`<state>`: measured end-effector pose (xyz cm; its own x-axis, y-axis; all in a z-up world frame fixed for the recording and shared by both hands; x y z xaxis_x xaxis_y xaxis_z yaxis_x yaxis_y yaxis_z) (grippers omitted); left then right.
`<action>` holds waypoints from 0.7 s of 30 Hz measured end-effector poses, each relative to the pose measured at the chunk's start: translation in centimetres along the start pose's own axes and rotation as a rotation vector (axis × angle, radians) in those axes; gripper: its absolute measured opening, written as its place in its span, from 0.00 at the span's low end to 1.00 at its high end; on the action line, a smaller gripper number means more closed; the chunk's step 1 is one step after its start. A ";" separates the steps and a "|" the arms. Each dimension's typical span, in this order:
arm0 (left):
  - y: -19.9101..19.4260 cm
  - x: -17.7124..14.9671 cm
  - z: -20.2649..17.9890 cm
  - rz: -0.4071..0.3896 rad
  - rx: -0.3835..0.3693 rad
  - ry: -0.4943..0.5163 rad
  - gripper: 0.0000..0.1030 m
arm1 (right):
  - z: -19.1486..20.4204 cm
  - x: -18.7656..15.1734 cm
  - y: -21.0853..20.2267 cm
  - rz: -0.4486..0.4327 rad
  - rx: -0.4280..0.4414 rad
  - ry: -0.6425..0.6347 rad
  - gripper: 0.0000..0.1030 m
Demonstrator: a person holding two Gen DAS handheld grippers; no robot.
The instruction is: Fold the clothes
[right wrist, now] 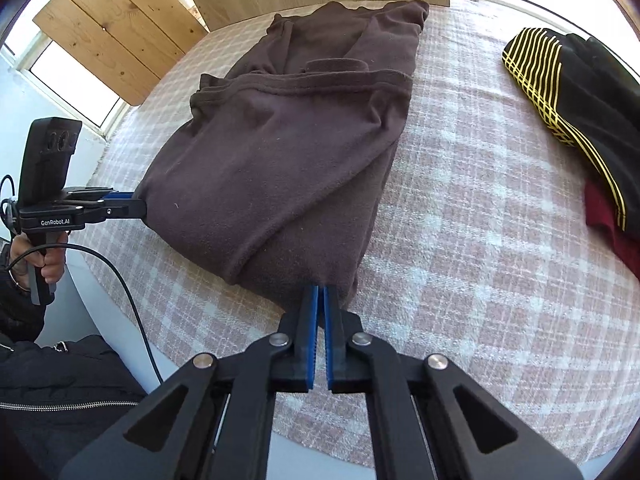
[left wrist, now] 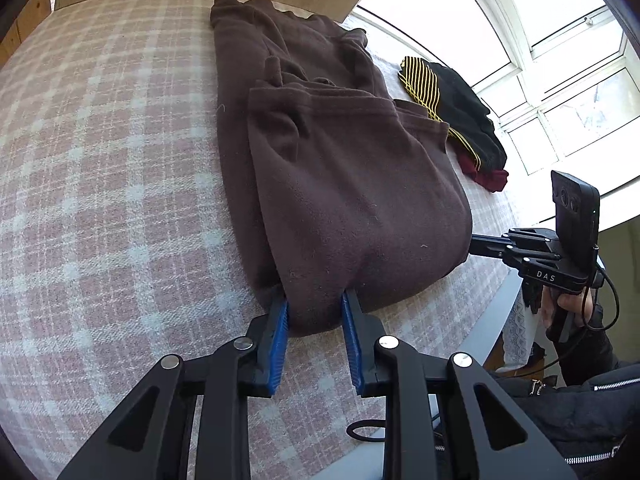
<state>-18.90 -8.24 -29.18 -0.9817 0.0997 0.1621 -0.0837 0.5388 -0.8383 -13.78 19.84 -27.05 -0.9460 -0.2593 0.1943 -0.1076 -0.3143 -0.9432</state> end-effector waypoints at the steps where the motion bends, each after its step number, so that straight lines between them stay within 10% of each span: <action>1: -0.1 0.0 -0.1 0.001 0.002 0.003 0.23 | 0.2 0.1 -0.1 -0.004 -0.002 -0.002 0.03; 8: -0.1 0.5 -1.0 0.003 0.037 0.039 0.23 | 0.7 0.8 0.8 0.042 -0.036 0.017 0.18; 21: -0.6 0.9 -1.0 -0.004 0.035 0.035 0.23 | 3.6 1.1 1.8 0.032 -0.125 -0.144 0.06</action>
<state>-19.54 -7.62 -28.04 -0.9748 0.1276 0.1832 -0.0940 0.5097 -0.8552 -13.94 15.73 -27.56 -0.8972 -0.3979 0.1917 -0.1236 -0.1905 -0.9739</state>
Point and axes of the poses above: each gripper's, at about its wrist camera, not at the fingertips, and y roughly the way its jaws point, z to its left, x to its top, the point moved 8 cm from there along y, roughly the way its jaws point, and after that the axes turned 8 degrees about z, right-handed, at the moved point
